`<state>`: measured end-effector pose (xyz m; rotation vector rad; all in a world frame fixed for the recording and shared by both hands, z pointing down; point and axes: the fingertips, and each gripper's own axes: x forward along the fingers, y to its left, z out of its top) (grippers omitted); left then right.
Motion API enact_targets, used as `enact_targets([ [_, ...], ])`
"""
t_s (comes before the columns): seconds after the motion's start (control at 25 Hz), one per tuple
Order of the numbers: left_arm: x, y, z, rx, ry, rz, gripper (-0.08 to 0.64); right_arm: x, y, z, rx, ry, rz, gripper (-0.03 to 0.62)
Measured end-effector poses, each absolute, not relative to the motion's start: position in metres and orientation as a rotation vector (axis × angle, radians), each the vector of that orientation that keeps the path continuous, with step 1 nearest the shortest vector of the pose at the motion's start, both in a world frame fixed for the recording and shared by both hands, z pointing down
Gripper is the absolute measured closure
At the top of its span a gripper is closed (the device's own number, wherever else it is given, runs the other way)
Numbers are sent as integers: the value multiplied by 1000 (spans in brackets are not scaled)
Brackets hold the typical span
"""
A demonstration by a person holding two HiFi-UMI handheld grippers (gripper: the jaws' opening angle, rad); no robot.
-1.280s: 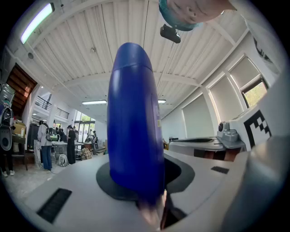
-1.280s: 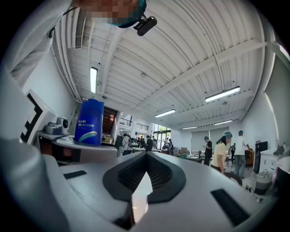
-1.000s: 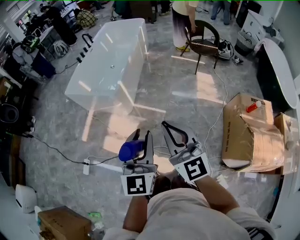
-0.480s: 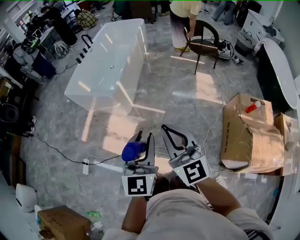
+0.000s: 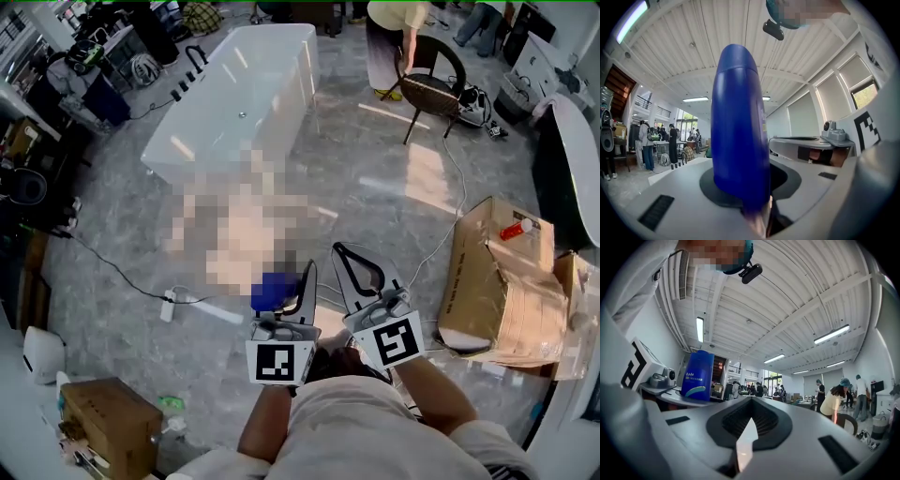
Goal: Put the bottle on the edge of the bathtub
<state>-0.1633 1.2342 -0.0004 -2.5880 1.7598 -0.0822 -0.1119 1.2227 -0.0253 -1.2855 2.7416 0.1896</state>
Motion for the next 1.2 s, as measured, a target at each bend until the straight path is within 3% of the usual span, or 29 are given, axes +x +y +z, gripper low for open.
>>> enact_targets([
  [1.2, -239, 1063, 38, -2724, 1665, -145, 440, -186, 1053, 15, -1386, 2799, 173, 588],
])
